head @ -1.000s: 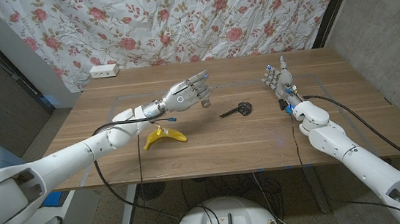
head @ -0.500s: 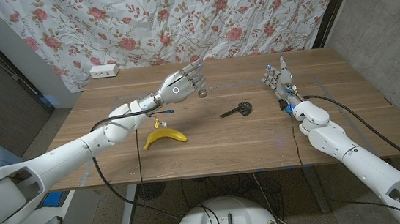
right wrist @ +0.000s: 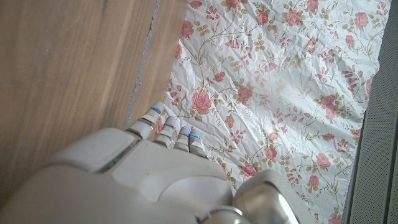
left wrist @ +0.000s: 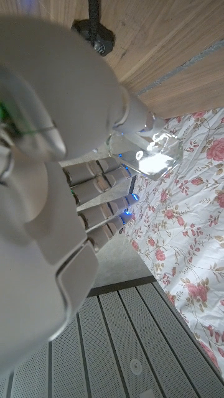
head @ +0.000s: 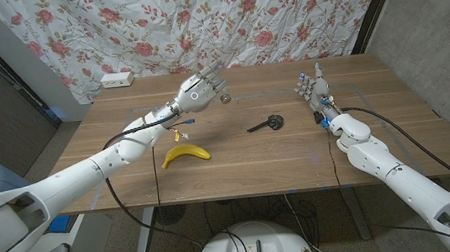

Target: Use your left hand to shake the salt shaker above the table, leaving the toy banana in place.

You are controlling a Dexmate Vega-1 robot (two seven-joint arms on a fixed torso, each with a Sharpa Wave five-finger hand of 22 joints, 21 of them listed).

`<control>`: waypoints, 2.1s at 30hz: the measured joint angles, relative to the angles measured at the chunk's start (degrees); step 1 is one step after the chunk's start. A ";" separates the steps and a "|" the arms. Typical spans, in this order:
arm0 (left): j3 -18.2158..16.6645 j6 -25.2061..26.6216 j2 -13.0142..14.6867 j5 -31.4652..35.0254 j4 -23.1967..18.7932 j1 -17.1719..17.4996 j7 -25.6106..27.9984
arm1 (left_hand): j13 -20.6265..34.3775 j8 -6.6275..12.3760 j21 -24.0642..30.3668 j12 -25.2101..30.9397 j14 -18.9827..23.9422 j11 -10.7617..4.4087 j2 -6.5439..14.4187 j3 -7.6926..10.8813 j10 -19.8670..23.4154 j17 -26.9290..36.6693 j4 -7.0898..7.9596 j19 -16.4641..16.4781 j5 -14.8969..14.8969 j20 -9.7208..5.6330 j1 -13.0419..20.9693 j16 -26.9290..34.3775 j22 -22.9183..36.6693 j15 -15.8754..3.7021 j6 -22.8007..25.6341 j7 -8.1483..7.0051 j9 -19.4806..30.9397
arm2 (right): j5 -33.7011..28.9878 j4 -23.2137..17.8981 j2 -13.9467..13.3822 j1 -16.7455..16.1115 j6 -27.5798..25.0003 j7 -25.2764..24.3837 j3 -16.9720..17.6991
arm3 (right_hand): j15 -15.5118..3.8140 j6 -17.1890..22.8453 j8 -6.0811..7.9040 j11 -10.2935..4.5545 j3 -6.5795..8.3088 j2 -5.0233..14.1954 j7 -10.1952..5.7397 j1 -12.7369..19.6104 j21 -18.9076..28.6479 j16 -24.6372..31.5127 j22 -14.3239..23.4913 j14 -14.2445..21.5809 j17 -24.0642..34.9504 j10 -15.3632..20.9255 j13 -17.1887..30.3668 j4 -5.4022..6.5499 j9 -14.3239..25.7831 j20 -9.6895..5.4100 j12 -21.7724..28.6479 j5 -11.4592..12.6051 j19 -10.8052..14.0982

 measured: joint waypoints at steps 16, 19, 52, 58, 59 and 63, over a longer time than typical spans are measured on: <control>-2.02 0.77 -1.04 -4.19 -1.89 3.10 -2.75 | 0.02 -0.17 0.00 0.01 0.00 0.30 -0.32 -0.54 -0.30 0.01 0.09 -0.22 0.00 0.22 -0.31 0.00 0.00 0.00 -0.02 -0.01 0.00 | 0.00 0.03 0.02 0.02 0.01 -0.01 0.00 | 0.00 0.00 0.00 0.00 0.00 0.00 0.00 0.00 0.00 0.00 0.00 0.00 0.00 0.00 0.00 0.00 0.00 0.00 0.00 0.00 0.00; -2.30 0.86 -1.14 -4.96 -2.25 3.57 -3.37 | 0.02 -0.18 0.00 0.01 0.00 0.30 -0.31 -0.54 -0.30 0.01 0.09 -0.22 0.00 0.22 -0.31 0.00 0.00 0.00 -0.02 -0.01 0.00 | 0.00 0.04 0.02 0.02 0.01 -0.01 0.00 | 0.00 0.00 0.00 0.00 0.00 0.00 0.00 0.00 0.00 0.00 0.00 0.00 0.00 0.00 0.00 0.00 0.00 0.00 0.00 0.00 0.00; -8.84 2.99 -5.36 -21.41 -7.16 11.20 -10.61 | 0.02 -0.17 0.00 0.01 0.01 0.31 -0.02 -0.70 -0.29 -0.15 0.23 -0.10 0.00 0.33 -0.91 0.00 0.00 0.00 -0.23 -0.01 -0.31 | 0.00 0.03 0.00 0.01 0.02 -0.02 -0.01 | 0.00 0.00 0.00 0.00 0.00 0.00 0.00 0.00 0.00 0.00 0.00 0.00 0.00 0.00 0.00 0.00 0.00 0.00 0.00 0.00 0.00; -10.18 3.97 -6.65 -25.52 -7.77 12.74 -11.48 | 0.02 -0.17 0.00 0.01 0.01 0.31 -0.02 -0.94 -0.29 -0.14 0.00 -0.10 0.00 0.33 -0.91 0.00 0.00 0.00 -0.60 0.23 -0.29 | 0.00 0.02 0.00 0.00 0.02 -0.02 -0.01 | 0.00 0.00 0.00 0.00 0.00 0.00 0.00 0.00 0.00 0.00 0.00 0.00 0.00 0.00 0.00 0.00 0.00 0.00 0.00 0.00 0.00; -10.42 4.17 -6.92 -26.18 -7.87 13.00 -11.59 | 0.01 -0.17 0.00 0.01 0.01 0.31 -0.02 -0.94 -0.29 -0.14 0.00 -0.10 0.00 0.33 -0.91 0.00 0.00 0.01 -0.58 0.25 -0.29 | 0.00 0.02 0.00 0.01 0.02 -0.02 -0.01 | 0.00 0.00 0.00 0.00 0.00 0.00 0.00 0.00 0.00 0.00 0.00 0.00 0.00 0.00 0.00 0.00 0.00 0.00 0.00 0.00 0.00; -11.29 4.94 -7.86 -28.80 -8.38 14.02 -11.95 | 0.02 -0.17 0.00 0.01 0.01 0.31 -0.02 -1.17 -0.29 -0.14 0.22 -0.21 0.00 0.44 -0.91 0.00 0.00 0.00 -0.48 0.35 -0.28 | 0.00 0.02 0.00 0.01 0.02 -0.02 -0.01 | 0.00 0.00 0.00 0.00 0.00 0.00 0.00 0.00 0.00 0.00 0.00 0.00 0.00 0.00 0.00 0.00 0.00 0.00 0.00 0.00 0.00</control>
